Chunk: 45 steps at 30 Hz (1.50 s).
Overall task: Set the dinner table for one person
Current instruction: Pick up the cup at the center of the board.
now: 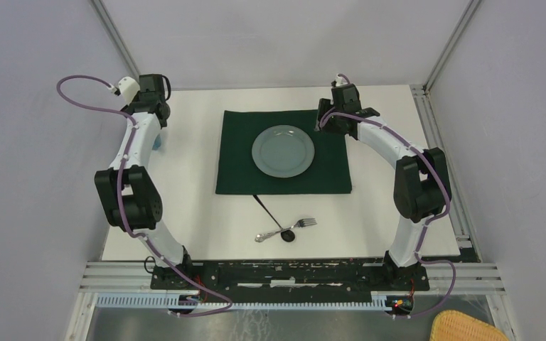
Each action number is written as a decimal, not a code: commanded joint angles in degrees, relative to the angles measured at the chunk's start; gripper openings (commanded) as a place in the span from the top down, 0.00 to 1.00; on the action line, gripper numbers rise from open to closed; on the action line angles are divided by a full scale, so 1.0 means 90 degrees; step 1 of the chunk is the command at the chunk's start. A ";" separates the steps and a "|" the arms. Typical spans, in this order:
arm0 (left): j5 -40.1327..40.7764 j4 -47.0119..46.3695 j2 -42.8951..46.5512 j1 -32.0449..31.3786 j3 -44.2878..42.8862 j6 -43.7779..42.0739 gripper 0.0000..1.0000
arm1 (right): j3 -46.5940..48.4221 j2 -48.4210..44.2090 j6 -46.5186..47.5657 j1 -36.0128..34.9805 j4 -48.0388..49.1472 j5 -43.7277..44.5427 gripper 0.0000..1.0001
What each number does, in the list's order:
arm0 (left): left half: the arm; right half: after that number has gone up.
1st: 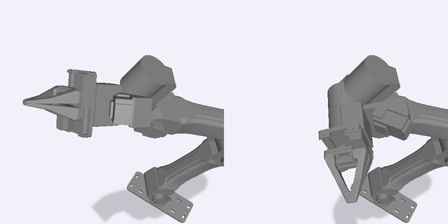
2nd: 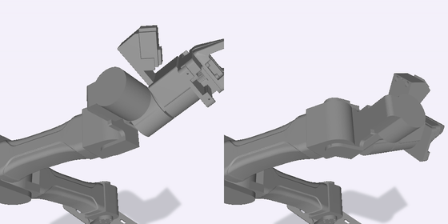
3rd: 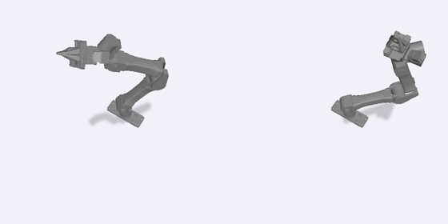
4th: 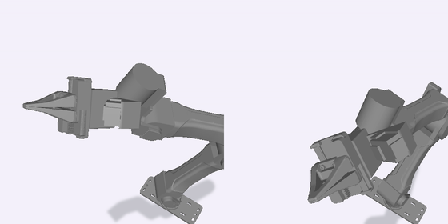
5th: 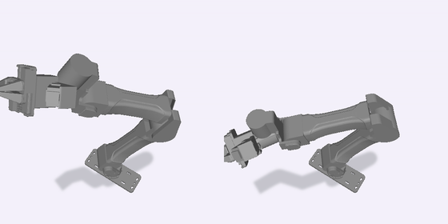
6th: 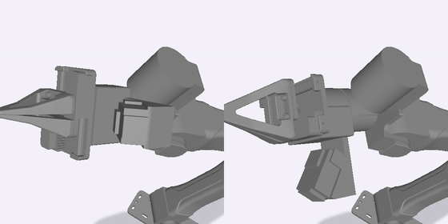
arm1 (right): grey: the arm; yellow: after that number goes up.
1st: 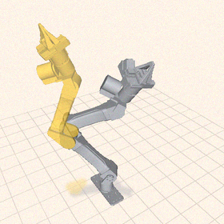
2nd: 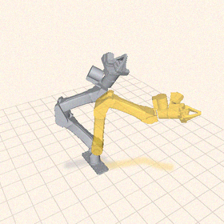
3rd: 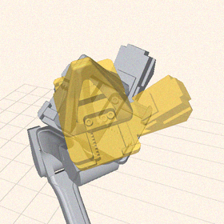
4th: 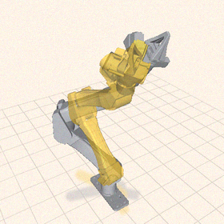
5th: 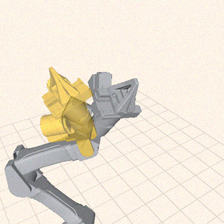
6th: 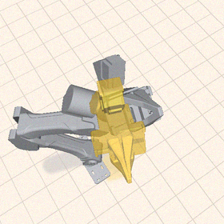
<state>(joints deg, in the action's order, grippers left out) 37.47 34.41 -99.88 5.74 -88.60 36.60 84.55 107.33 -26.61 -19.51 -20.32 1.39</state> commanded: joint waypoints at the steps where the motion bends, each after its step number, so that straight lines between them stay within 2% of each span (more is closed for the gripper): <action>1: 0.0194 -0.0168 0.0092 0.0041 -0.0168 0.0358 0.39 | 0.0018 -0.0197 -0.0192 0.0014 0.0157 0.0161 0.39; 5: 0.0076 -0.0246 0.0049 0.0041 -0.0178 0.0453 0.39 | 0.0179 -0.0247 -0.0399 0.0062 -0.0119 0.0204 0.36; 6: 0.0041 -0.0277 0.0032 0.0045 -0.0188 0.0455 0.40 | 0.0225 -0.0280 -0.0486 0.0071 -0.0260 0.0285 0.30; 8: -0.0036 -0.0329 -0.0012 0.0040 -0.0220 0.0457 0.40 | 0.0254 -0.0372 -0.0722 0.0099 -0.0331 0.0352 0.08; 9: -0.0080 -0.0352 -0.0025 0.0045 -0.0233 0.0442 0.40 | 0.0244 -0.0413 -0.0807 0.0138 -0.0322 0.0319 0.03; 12: -0.0116 -0.0449 -0.0045 0.0044 -0.0243 0.0331 0.40 | 0.0225 -0.0497 -0.0954 0.0216 -0.0228 0.0030 0.02; 18: 0.0046 -0.0601 0.0034 0.0040 -0.0231 0.0146 0.39 | 0.0341 -0.0498 -0.1176 0.0292 -0.0530 0.0163 0.02; 24: 0.0226 -0.0661 0.0189 0.0046 -0.0098 0.0176 0.38 | -0.0784 -0.1211 -0.1197 0.0304 0.0758 0.0506 0.02; 29: 0.0179 -0.0689 0.0250 0.0046 -0.0017 0.0118 0.37 | -0.0384 -0.1087 -0.0783 0.0307 0.0155 0.0597 0.02; 37: 0.0408 -0.0471 0.0232 0.0104 0.0054 0.0123 0.37 | -0.0629 -0.1092 -0.0735 0.0298 0.0328 0.0583 0.02; 45: 0.0152 -0.0347 0.0101 0.0324 0.0173 0.0426 0.38 | -0.0547 -0.0922 -0.0682 0.0304 0.0331 0.0398 0.02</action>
<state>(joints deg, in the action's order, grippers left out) 38.02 31.53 -100.01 7.66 -87.57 38.20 78.76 99.26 -34.15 -16.86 -19.77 5.06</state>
